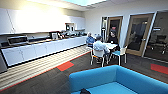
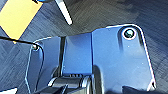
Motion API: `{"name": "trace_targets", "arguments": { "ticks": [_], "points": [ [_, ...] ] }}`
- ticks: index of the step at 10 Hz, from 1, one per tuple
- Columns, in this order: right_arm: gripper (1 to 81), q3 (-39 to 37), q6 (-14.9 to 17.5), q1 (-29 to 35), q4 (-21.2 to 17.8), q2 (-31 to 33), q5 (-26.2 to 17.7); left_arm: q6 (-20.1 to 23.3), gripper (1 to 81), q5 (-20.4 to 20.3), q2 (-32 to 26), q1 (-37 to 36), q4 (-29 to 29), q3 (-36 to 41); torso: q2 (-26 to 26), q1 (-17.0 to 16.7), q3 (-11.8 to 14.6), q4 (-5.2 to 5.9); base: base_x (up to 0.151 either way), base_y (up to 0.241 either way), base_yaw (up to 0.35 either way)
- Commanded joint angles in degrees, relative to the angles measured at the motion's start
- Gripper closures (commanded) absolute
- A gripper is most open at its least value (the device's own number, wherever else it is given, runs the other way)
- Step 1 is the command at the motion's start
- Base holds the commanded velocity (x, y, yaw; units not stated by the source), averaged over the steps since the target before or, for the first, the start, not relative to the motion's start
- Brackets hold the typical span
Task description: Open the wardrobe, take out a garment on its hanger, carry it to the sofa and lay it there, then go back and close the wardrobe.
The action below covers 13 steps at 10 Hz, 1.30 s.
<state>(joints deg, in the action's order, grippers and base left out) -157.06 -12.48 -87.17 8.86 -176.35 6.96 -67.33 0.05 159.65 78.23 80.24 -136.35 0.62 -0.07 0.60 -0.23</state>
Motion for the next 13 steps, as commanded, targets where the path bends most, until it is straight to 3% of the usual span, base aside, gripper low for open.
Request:
{"name": "trace_targets", "arguments": {
  "ticks": [1, 3, 9, 13],
  "points": [
    [1.0, 0.2, 0.1, 3.1, -0.2, -0.3, -2.5, 0.3, 1.0, -0.4, 3.7, -1.3, 1.1, -4.3, 0.0, 0.1, 0.0, -0.02, 0.0, 0.0, 0.0],
    [1.0, 0.2, 0.1, 3.0, -0.2, -0.3, -2.5, 0.3, 1.0, -0.4, 6.0, -0.8, 1.2, -7.5, 0.1, 0.1, 1.3, 0.0, 0.0, 0.0, 0.0],
    [1.0, 0.2, 0.0, 3.0, -0.2, -0.3, -2.5, 0.3, 1.0, -0.4, 10.7, 0.1, 1.3, -14.1, 0.1, 0.1, 1.2, -0.02, 0.0, 0.0, 0.0],
    [1.0, 0.1, 0.0, 2.9, -0.4, -0.2, -2.5, 0.3, 1.0, -0.4, 10.9, 0.1, 0.9, -14.2, 0.1, 0.1, 1.2, -0.02, 0.0, 0.0, 0.0]
  ]
}}
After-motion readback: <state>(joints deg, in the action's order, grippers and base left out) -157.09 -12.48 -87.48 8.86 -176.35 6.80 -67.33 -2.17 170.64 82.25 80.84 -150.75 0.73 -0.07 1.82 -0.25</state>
